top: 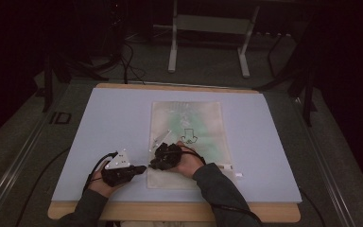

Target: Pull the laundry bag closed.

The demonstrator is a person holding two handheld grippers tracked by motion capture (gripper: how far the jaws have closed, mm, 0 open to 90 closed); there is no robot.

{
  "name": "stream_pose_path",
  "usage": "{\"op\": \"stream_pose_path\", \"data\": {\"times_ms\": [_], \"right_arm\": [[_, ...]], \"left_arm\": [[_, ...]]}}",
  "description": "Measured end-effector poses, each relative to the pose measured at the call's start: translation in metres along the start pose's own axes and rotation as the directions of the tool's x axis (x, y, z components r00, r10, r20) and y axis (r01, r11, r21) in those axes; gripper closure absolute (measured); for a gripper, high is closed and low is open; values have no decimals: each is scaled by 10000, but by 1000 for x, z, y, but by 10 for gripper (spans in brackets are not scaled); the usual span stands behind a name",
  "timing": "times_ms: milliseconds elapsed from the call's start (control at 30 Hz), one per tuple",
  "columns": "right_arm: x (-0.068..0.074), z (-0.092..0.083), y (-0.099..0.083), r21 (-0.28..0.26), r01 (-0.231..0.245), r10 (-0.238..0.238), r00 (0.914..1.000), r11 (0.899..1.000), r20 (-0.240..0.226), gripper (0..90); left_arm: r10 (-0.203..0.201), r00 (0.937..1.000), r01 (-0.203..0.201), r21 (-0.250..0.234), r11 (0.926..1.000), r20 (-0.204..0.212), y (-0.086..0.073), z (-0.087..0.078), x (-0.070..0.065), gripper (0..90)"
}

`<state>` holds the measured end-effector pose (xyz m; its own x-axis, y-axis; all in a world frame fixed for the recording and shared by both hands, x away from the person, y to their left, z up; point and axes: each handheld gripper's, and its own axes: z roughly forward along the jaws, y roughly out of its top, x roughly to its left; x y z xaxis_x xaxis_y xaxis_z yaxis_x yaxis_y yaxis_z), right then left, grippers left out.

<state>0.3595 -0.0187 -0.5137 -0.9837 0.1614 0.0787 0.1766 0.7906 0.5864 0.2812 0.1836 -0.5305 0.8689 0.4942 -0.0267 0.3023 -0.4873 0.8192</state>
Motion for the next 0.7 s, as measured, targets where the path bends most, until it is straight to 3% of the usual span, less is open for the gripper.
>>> {"op": "stream_pose_path", "data": {"times_ms": [133,400,500,700], "right_arm": [[0,0,0,-31,-10,10,10000,10000,-8,809],[0,0,0,-6,-69,69,10000,10000,-34,809],[0,0,0,-1,-77,77,10000,10000,-38,809],[0,0,1,-9,16,-16,10000,10000,-25,811]], "left_arm": [[317,9994,-319,160,9994,133,2,5,-3,893],[991,9950,-983,644,9931,-88,3,18,-7,893],[1006,9949,-998,711,9925,-69,2,20,-7,892],[1632,9856,-1578,1056,9818,-449,3,23,-12,895]]}}
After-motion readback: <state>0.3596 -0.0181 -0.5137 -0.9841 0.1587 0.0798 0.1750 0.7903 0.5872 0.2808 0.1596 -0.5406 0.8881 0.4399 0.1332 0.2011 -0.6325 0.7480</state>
